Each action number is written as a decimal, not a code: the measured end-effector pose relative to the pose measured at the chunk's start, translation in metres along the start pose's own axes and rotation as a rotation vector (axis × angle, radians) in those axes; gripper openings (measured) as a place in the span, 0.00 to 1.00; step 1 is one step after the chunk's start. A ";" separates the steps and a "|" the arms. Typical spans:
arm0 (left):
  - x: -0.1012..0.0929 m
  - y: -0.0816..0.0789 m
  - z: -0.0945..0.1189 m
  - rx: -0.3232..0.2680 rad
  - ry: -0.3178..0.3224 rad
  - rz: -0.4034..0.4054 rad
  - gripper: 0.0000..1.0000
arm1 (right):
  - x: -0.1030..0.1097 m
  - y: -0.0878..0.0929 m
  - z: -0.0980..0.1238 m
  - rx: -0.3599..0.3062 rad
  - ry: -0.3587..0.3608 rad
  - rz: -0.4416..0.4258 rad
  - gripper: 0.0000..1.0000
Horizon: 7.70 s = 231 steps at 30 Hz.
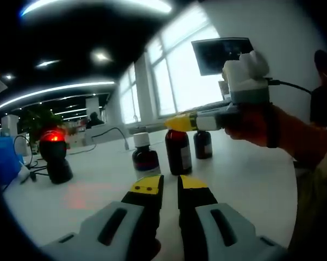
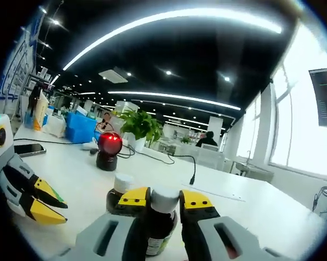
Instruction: Rotate the medicine bottle to make it face forward pick up the medicine bottle inspect the drug traceability code place the medicine on the table
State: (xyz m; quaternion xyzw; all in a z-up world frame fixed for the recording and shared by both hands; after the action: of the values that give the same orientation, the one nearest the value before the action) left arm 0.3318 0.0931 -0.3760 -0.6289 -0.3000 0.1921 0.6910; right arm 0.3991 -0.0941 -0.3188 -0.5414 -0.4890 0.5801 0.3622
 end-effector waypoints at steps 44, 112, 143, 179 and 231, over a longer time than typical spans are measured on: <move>-0.001 0.001 0.000 0.002 0.000 -0.003 0.04 | -0.023 0.010 -0.013 0.004 -0.277 -0.288 0.21; -0.002 0.000 0.001 0.004 -0.002 -0.007 0.04 | 0.000 0.005 0.003 0.022 -0.057 -0.170 0.17; 0.001 0.001 0.000 0.006 -0.002 -0.005 0.04 | -0.003 0.003 -0.004 -0.006 -0.038 -0.118 0.20; 0.000 0.000 0.000 0.006 0.000 -0.007 0.04 | -0.021 0.016 -0.012 0.014 -0.283 -0.427 0.20; 0.000 0.001 -0.001 0.008 0.000 -0.011 0.04 | 0.003 0.007 -0.007 -0.010 -0.003 -0.145 0.18</move>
State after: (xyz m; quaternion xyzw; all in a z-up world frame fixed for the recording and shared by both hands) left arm 0.3324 0.0923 -0.3767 -0.6246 -0.3028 0.1894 0.6945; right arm 0.4060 -0.0923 -0.3259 -0.5055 -0.5304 0.5508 0.3997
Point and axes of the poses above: the point that each gripper's makers call its tool centre point, and the gripper's own axes: z roughly backward along the fingers, x roughly to its left, y roughly out of its underside, the point moved 10 cm from there along z, roughly backward along the fingers, and after that the axes turned 9 degrees about y, right-handed, at the moved point
